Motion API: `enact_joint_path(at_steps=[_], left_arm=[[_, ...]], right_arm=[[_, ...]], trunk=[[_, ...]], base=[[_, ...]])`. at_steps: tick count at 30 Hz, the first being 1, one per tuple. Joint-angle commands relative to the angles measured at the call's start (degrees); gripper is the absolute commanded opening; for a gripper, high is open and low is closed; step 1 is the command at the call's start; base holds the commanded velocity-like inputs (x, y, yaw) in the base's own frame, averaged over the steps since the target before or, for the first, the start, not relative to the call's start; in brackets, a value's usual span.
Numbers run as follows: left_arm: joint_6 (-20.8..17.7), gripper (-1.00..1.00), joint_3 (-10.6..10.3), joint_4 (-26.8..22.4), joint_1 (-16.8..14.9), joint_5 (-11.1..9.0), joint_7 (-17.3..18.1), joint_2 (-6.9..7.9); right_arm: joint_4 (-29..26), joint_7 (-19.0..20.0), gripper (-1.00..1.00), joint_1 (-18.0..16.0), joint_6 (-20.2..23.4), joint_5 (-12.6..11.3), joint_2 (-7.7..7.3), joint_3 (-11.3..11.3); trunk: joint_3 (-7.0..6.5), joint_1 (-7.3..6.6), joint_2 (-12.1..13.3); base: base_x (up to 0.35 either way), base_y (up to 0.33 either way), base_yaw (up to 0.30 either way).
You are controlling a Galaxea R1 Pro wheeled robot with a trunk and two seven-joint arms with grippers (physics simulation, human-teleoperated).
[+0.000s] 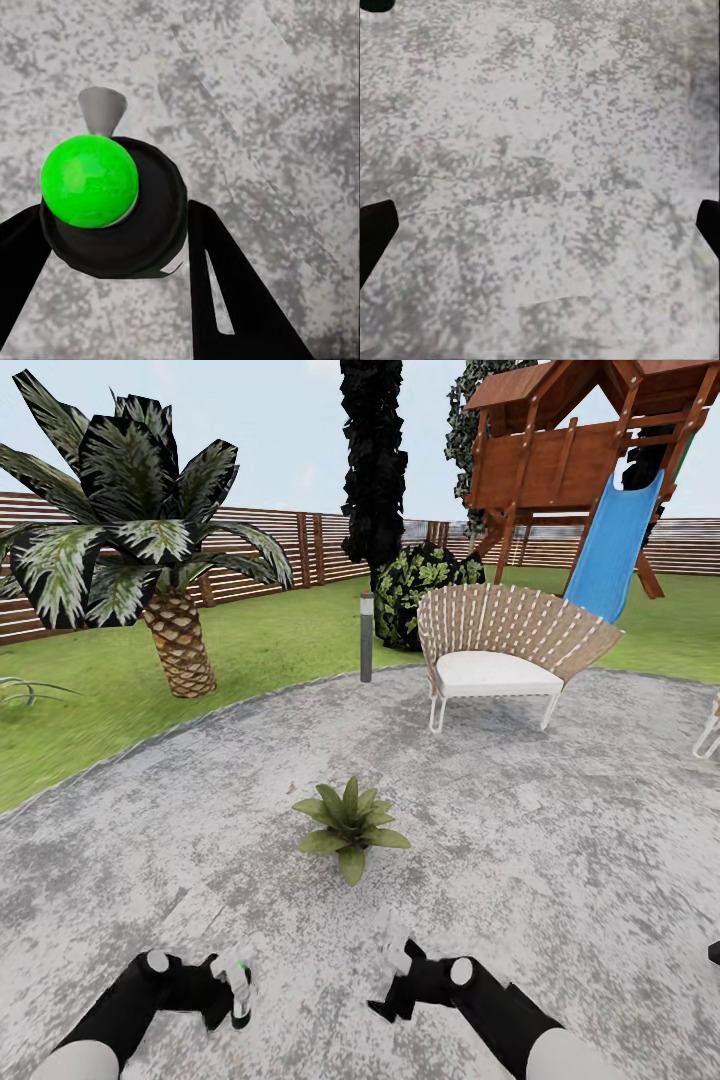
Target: Pick up the pesticide atomizer in the garden and spray insectifuge to fully cover both potted plants in the garden.
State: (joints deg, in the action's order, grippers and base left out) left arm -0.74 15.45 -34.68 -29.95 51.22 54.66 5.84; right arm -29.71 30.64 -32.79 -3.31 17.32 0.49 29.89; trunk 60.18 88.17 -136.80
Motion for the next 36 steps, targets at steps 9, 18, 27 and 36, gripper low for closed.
enact_joint_path(at_steps=[9,18,27,36], left_arm=[[-2.4,-1.00,16.5,0.3,0.0,0.0,-0.8,-0.95],[-12.8,-1.00,17.0,-0.4,-0.6,-4.9,-9.6,-3.40],[-27.4,-1.00,16.1,-0.6,-5.9,-5.9,-19.4,-7.23],[-46.8,-1.00,8.6,-0.6,-14.4,-6.3,-19.3,-7.68]], right_arm=[[18.4,-22.2,1.00,1.5,-19.4,-23.3,-0.36,0.0],[27.9,-23.2,1.00,5.7,-31.8,-39.9,-4.59,0.0],[28.1,-23.2,1.00,6.7,-32.6,-41.8,-6.06,0.0],[28.2,-23.1,1.00,6.9,-32.6,-49.7,-6.89,0.1]], trunk=[[0.05,-0.01,0.0],[0.05,-0.01,0.0],[0.05,-0.01,0.0],[0.05,-0.01,0.0]], base=[[0.000,0.000,0.000],[0.000,0.000,0.000],[0.000,0.000,0.000],[0.000,0.000,0.000]])
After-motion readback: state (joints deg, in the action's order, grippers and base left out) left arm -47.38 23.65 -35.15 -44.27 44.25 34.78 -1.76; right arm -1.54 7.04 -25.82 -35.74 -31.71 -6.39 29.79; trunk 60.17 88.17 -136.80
